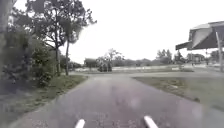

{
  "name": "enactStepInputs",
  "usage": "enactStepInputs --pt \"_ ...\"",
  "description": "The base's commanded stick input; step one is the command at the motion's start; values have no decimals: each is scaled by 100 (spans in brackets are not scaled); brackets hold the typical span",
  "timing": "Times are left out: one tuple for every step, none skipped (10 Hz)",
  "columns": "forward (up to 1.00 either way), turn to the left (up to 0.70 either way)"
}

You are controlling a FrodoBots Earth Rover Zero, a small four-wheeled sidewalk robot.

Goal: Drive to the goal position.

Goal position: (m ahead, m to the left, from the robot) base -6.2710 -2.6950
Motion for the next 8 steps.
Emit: enactStepInputs --pt "70 0" --pt "70 0" --pt "70 0" --pt "70 0" --pt "70 0" --pt "70 0" --pt "70 0" --pt "70 0"
